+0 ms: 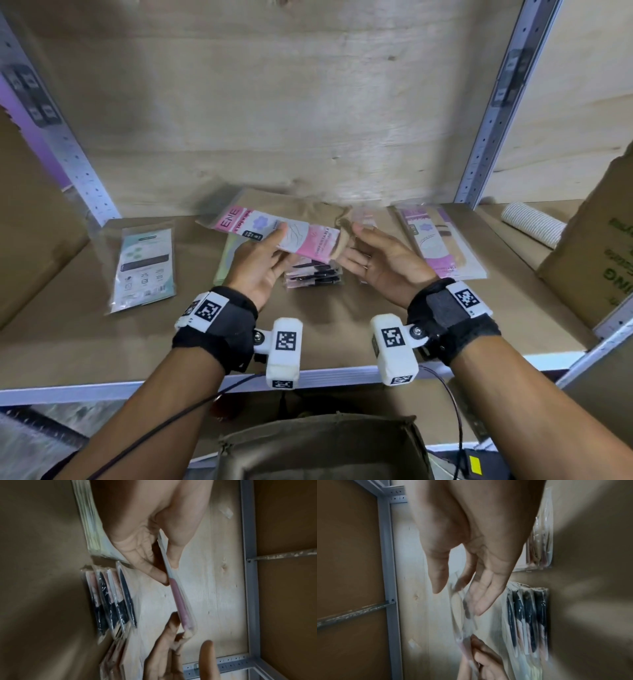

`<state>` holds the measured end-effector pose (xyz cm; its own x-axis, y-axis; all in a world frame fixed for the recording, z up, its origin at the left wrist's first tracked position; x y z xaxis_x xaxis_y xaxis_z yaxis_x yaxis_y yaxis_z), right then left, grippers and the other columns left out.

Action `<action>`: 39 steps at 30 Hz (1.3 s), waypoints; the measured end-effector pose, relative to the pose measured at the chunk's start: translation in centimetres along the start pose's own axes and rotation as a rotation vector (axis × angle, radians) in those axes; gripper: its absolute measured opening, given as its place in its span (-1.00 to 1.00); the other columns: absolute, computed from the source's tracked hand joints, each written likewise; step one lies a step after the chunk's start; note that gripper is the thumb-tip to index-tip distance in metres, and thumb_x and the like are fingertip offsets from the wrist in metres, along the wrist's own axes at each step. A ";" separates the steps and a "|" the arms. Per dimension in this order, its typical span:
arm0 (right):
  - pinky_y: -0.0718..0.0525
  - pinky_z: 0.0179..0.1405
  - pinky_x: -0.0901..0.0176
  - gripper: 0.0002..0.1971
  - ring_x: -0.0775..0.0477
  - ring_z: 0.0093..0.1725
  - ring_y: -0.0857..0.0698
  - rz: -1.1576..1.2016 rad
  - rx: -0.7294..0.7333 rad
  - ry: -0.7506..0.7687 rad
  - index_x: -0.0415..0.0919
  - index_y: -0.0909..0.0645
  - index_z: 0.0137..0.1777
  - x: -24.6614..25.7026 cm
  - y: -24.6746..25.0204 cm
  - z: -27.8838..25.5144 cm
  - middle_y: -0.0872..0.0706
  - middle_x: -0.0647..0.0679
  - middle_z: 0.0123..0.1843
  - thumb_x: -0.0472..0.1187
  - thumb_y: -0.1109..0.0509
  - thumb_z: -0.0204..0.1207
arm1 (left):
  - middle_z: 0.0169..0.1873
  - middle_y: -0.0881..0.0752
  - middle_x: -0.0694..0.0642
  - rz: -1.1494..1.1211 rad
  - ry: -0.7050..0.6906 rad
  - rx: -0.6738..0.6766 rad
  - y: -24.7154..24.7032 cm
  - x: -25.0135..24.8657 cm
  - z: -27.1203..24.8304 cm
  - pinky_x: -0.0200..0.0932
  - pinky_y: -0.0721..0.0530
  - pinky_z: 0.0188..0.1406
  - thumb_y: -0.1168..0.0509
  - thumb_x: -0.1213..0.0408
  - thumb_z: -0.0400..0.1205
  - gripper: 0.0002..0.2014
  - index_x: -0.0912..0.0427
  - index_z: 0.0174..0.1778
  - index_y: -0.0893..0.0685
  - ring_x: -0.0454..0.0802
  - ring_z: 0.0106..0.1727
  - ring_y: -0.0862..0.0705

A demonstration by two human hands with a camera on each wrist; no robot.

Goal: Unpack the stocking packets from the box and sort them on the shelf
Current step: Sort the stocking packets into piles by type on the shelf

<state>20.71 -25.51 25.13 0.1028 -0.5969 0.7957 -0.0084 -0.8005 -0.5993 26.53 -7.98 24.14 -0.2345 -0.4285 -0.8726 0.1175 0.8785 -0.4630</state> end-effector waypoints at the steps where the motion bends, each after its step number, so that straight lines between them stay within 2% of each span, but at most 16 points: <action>1: -0.72 0.27 -0.07 -0.86 -0.36 0.25 -0.63 0.007 0.012 0.000 -0.28 -0.70 0.09 0.1 0.0 0.0 -0.64 -0.44 0.28 -0.30 -0.40 0.57 | -0.04 -0.88 0.11 -0.011 -0.001 -0.008 0.3 -0.3 0.0 -0.24 -0.80 -0.26 -0.35 0.30 0.70 -0.89 0.20 0.11 -0.70 -0.07 -0.04 -0.87; 3: -0.77 0.18 -0.06 -0.92 -0.26 0.12 -0.81 -0.018 -0.004 0.023 -0.28 -0.71 -0.05 0.5 0.2 0.1 -0.78 -0.35 0.14 -0.39 -0.40 0.53 | -0.12 -0.89 0.08 -0.024 0.004 -0.033 0.9 -0.6 0.0 -0.28 -0.78 -0.31 -0.36 0.32 0.70 -0.95 0.15 0.03 -0.70 -0.12 -0.14 -0.88; 6: -0.79 0.13 -0.01 -0.90 -0.19 0.02 -0.84 -0.119 -0.033 0.057 -0.28 -0.72 -0.07 0.7 0.7 0.3 -0.83 -0.28 0.01 -0.41 -0.41 0.48 | -0.08 -0.88 0.10 -0.069 0.032 -0.020 1.0 -0.7 0.3 -0.27 -0.80 -0.25 -0.35 0.29 0.70 -0.93 0.15 0.06 -0.70 -0.11 -0.09 -0.87; 7: -0.82 0.03 0.07 -0.91 -0.15 -0.03 -0.83 -0.175 -0.047 0.063 -0.25 -0.72 -0.05 0.6 0.8 0.3 -0.83 -0.24 -0.04 -0.40 -0.42 0.51 | -0.06 -0.88 0.11 -0.083 0.051 0.007 0.7 -0.6 0.3 -0.26 -0.80 -0.22 -0.34 0.28 0.71 -0.90 0.16 0.09 -0.70 -0.10 -0.05 -0.86; 8: -0.82 -0.17 0.19 -0.91 -0.08 -0.14 -0.80 -0.234 -0.063 0.068 -0.22 -0.73 -0.06 0.6 0.8 0.2 -0.82 -0.17 -0.14 -0.38 -0.43 0.53 | -0.06 -0.88 0.12 -0.092 0.069 0.039 0.4 -0.7 0.4 -0.24 -0.80 -0.21 -0.34 0.26 0.71 -0.88 0.17 0.11 -0.70 -0.08 -0.02 -0.86; 9: -0.73 -0.38 0.28 -0.91 -0.01 -0.28 -0.72 -0.287 -0.072 0.071 -0.19 -0.73 -0.06 0.6 0.8 0.2 -0.79 -0.10 -0.26 -0.37 -0.44 0.55 | -0.05 -0.88 0.13 -0.096 0.080 0.070 0.1 -0.8 0.4 -0.22 -0.81 -0.22 -0.33 0.26 0.71 -0.87 0.19 0.12 -0.69 -0.06 -0.02 -0.86; 11: -0.50 -0.52 0.33 -0.89 0.07 -0.41 -0.58 -0.329 -0.060 0.058 -0.17 -0.72 -0.08 0.5 0.8 0.3 -0.70 -0.01 -0.37 -0.38 -0.42 0.57 | -0.04 -0.88 0.14 -0.075 0.084 0.114 -0.2 -1.1 0.4 -0.22 -0.80 -0.25 -0.33 0.27 0.72 -0.86 0.20 0.14 -0.69 -0.05 -0.04 -0.87; 13: -0.47 -0.52 0.32 -0.86 0.06 -0.42 -0.60 -0.317 -0.018 0.016 -0.20 -0.70 -0.08 0.2 0.7 0.4 -0.70 -0.03 -0.37 -0.43 -0.37 0.59 | -0.01 -0.87 0.13 -0.015 0.062 0.126 -0.1 -1.4 0.5 -0.23 -0.80 -0.25 -0.33 0.28 0.72 -0.84 0.20 0.18 -0.68 -0.05 -0.04 -0.87; 16: -0.68 -0.43 0.28 -0.88 -0.02 -0.30 -0.78 -0.272 0.017 -0.065 -0.21 -0.69 -0.09 -0.5 0.7 0.4 -0.78 -0.15 -0.25 -0.42 -0.38 0.59 | 0.09 -0.84 0.13 0.066 0.002 0.121 0.0 -1.8 0.7 -0.24 -0.80 -0.20 -0.32 0.29 0.72 -0.85 0.15 0.20 -0.67 -0.06 0.01 -0.86; 20: -0.81 -0.15 0.09 -0.88 -0.13 -0.12 -0.86 -0.157 -0.007 -0.094 -0.19 -0.68 -0.05 -0.8 1.2 0.5 -0.84 -0.21 -0.11 -0.42 -0.41 0.56 | 0.15 -0.82 0.15 0.048 -0.040 0.052 0.8 -2.2 0.8 -0.22 -0.81 -0.16 -0.31 0.29 0.73 -0.79 0.16 0.28 -0.62 -0.06 0.05 -0.84; 24: -0.77 0.10 0.01 -0.75 -0.21 0.10 -0.82 -0.037 0.091 -0.075 -0.24 -0.70 0.02 -0.7 0.1 0.5 -0.81 -0.30 0.09 -0.52 -0.24 0.59 | 0.20 -0.80 0.17 0.075 -0.078 -0.026 1.5 -2.5 0.7 -0.15 -0.82 -0.07 -0.30 0.30 0.74 -0.88 0.13 0.18 -0.64 0.00 0.14 -0.82; 27: -0.78 0.03 0.09 -0.64 -0.17 0.08 -0.83 -0.048 0.115 -0.096 -0.27 -0.73 0.14 -1.2 -0.3 0.5 -0.81 -0.30 0.11 -0.53 -0.14 0.61 | 0.23 -0.79 0.17 0.070 -0.096 -0.027 1.2 -2.4 0.6 -0.17 -0.81 -0.07 -0.28 0.30 0.75 -0.83 0.14 0.24 -0.62 0.00 0.18 -0.80; 32: -0.79 -0.05 0.14 -0.64 -0.12 0.08 -0.84 -0.051 0.068 -0.114 -0.28 -0.70 0.20 -1.3 -0.2 0.5 -0.82 -0.24 0.14 -0.52 -0.14 0.61 | 0.27 -0.77 0.17 0.060 -0.113 -0.034 1.1 -2.4 0.5 -0.22 -0.82 -0.15 -0.28 0.30 0.75 -0.74 0.19 0.37 -0.58 0.01 0.18 -0.80; 35: -0.79 -0.03 0.15 -0.57 -0.11 0.09 -0.83 -0.054 0.096 -0.125 -0.29 -0.62 0.33 -1.3 -0.6 0.2 -0.81 -0.18 0.19 -0.54 -0.11 0.56 | 0.29 -0.76 0.17 0.064 -0.125 -0.033 0.9 -2.4 0.4 -0.20 -0.82 -0.10 -0.28 0.28 0.76 -0.65 0.25 0.47 -0.54 0.02 0.22 -0.79; 37: -0.79 -0.06 0.15 -0.56 -0.11 0.08 -0.82 -0.035 0.129 -0.139 -0.29 -0.57 0.37 -1.5 -1.2 0.0 -0.79 -0.17 0.20 -0.54 -0.10 0.56 | 0.28 -0.77 0.17 0.068 -0.117 -0.005 0.3 -2.0 0.2 -0.17 -0.82 -0.08 -0.28 0.27 0.76 -0.67 0.24 0.44 -0.56 0.03 0.21 -0.80; 39: -0.77 -0.14 0.18 -0.61 -0.13 0.10 -0.77 -0.016 0.150 -0.143 -0.26 -0.53 0.31 -1.7 -1.8 -0.2 -0.75 -0.19 0.23 -0.52 -0.09 0.57 | 0.29 -0.76 0.21 0.062 -0.091 0.052 -0.6 -1.3 0.0 -0.08 -0.83 -0.02 -0.29 0.26 0.74 -0.68 0.21 0.42 -0.57 0.11 0.23 -0.79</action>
<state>20.37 -23.09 24.84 0.2424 -0.5619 0.7909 0.1419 -0.7859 -0.6018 26.78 -7.89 25.57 -0.1364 -0.3928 -0.9094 0.1801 0.8929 -0.4127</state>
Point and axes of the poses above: each hand's wrist, its own z-axis towards the middle knuckle, its own y-axis out of the back of the hand, x = y × z, the point moved 9 cm from there along z, towards the middle knuckle
